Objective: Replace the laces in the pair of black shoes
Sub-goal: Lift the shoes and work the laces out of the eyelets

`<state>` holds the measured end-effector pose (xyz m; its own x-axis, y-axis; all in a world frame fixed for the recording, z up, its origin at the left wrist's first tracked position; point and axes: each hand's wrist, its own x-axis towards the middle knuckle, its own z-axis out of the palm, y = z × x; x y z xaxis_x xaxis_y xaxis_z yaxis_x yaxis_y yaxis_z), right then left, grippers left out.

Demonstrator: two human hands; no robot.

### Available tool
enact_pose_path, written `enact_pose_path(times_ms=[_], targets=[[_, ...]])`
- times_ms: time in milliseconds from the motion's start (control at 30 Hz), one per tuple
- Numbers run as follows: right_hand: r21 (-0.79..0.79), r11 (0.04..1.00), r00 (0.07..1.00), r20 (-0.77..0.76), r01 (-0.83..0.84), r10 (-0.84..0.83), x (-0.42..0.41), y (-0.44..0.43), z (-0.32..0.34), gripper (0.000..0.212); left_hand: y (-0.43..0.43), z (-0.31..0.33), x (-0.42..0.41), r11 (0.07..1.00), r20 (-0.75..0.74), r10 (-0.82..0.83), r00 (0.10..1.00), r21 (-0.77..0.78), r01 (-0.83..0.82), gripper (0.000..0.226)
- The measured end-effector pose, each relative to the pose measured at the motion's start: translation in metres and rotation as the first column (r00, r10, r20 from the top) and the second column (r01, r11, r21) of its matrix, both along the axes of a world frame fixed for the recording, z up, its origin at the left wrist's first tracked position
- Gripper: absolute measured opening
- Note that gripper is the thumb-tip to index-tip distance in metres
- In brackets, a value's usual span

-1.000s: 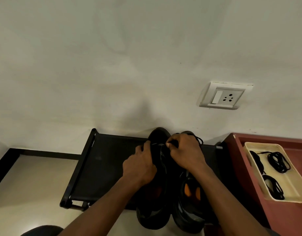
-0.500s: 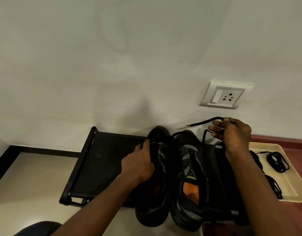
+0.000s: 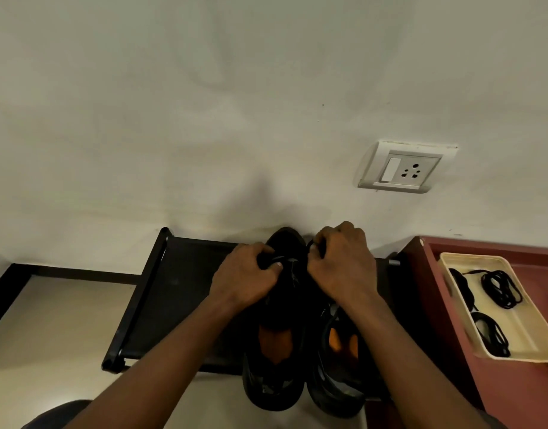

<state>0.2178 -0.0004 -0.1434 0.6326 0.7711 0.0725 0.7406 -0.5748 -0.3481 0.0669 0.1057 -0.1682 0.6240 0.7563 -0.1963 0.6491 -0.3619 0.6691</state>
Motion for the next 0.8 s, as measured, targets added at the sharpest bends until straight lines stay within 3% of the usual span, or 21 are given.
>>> enact_pose_path(times_ms=[67,233,400,800], targets=[[-0.023,0.999,0.999,-0.022,-0.034,0.034,-0.013,0.002,-0.002,0.021,0.003,-0.003,0.003,1.0,0.018,0.023,1.0,0.014,-0.023,0.026],[-0.142,0.976,0.981,-0.122,-0.167,0.151,-0.035,-0.003,-0.012,0.028,0.007,-0.007,0.01,0.998,0.017,0.056,0.998,-0.023,-0.055,0.012],[-0.155,0.977,0.986,-0.095,-0.148,0.134,-0.034,0.001,-0.019,0.02,0.008,-0.01,0.015,0.999,0.024,0.049,0.999,0.005,-0.049,0.005],[-0.207,0.973,0.991,-0.101,-0.106,0.087,-0.034,0.005,-0.025,0.018,0.022,-0.01,0.009,0.894,0.163,0.309,0.937,-0.385,-0.228,0.014]])
